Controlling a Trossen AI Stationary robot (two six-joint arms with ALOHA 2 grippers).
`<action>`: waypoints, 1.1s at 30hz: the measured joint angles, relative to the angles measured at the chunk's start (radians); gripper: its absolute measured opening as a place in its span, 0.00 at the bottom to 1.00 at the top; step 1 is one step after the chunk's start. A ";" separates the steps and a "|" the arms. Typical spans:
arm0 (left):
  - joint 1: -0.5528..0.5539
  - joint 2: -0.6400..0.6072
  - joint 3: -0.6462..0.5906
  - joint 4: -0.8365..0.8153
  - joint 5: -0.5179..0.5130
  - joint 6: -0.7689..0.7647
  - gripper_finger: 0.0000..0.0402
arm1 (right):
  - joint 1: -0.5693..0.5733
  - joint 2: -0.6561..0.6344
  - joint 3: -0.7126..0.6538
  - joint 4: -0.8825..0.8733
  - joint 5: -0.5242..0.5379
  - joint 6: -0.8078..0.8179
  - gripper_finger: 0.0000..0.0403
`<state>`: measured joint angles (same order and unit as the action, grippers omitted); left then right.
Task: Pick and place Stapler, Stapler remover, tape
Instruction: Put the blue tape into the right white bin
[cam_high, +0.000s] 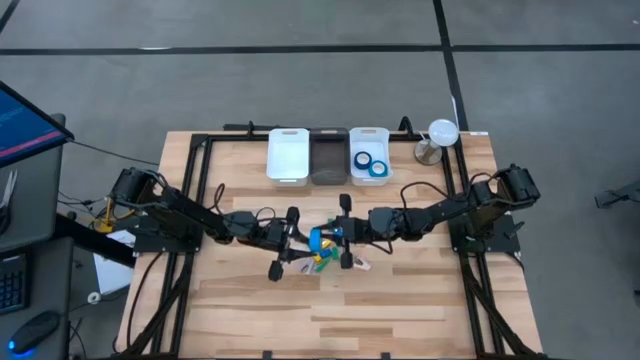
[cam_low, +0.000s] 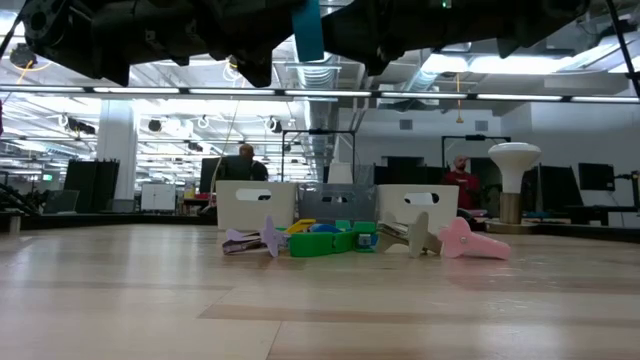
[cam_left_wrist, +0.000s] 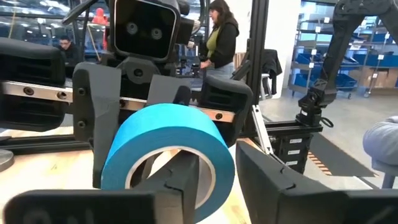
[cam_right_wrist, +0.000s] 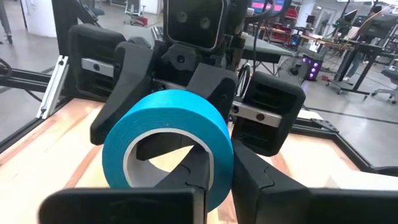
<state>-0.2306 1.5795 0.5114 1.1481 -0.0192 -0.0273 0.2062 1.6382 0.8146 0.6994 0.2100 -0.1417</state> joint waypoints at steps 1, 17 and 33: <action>0.000 0.000 0.000 0.000 -0.004 0.000 0.27 | 0.000 0.000 0.000 0.000 0.000 0.000 0.07; 0.006 -0.013 -0.021 -0.007 -0.032 0.052 0.51 | -0.006 -0.010 0.000 -0.043 0.001 0.002 0.07; 0.036 -0.354 -0.276 -0.002 -0.041 0.011 0.49 | -0.025 -0.134 0.000 -0.219 0.028 0.025 0.08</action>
<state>-0.1944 1.2251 0.2352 1.1462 -0.0605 -0.0166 0.1815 1.5039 0.8146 0.4800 0.2377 -0.1169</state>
